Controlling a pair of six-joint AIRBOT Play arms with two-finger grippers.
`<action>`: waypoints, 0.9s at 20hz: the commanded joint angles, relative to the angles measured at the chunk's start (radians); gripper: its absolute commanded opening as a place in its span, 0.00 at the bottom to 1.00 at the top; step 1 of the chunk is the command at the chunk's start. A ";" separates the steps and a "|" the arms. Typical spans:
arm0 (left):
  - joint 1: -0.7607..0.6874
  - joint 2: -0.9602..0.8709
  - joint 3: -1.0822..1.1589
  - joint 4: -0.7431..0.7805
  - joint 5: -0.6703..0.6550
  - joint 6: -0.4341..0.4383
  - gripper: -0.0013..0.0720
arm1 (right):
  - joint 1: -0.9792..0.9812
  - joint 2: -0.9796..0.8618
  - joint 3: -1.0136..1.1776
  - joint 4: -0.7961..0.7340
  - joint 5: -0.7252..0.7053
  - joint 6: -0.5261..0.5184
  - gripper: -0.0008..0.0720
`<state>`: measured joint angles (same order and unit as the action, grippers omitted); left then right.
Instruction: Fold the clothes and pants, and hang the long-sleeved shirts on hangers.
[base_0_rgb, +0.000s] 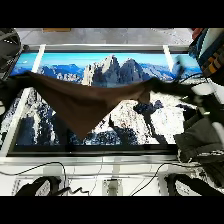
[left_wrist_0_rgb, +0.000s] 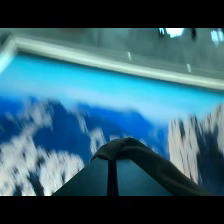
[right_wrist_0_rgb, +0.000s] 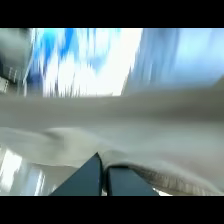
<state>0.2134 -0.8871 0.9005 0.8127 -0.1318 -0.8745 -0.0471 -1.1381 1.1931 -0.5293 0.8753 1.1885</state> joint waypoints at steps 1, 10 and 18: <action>0.001 0.175 0.001 0.001 0.203 0.000 0.04 | -0.121 0.131 0.169 -0.067 0.003 0.004 0.03; -0.001 0.678 0.001 -0.002 0.249 0.000 0.04 | -0.136 0.458 0.405 -0.081 0.003 0.003 0.03; 0.000 0.603 0.001 0.270 -0.549 -0.079 0.03 | -0.136 0.547 0.399 -0.360 0.110 0.093 0.03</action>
<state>0.2134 -0.2180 0.9009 0.9443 -0.3450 -0.8875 -0.1825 -0.5922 1.5925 -0.7460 0.9154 1.2144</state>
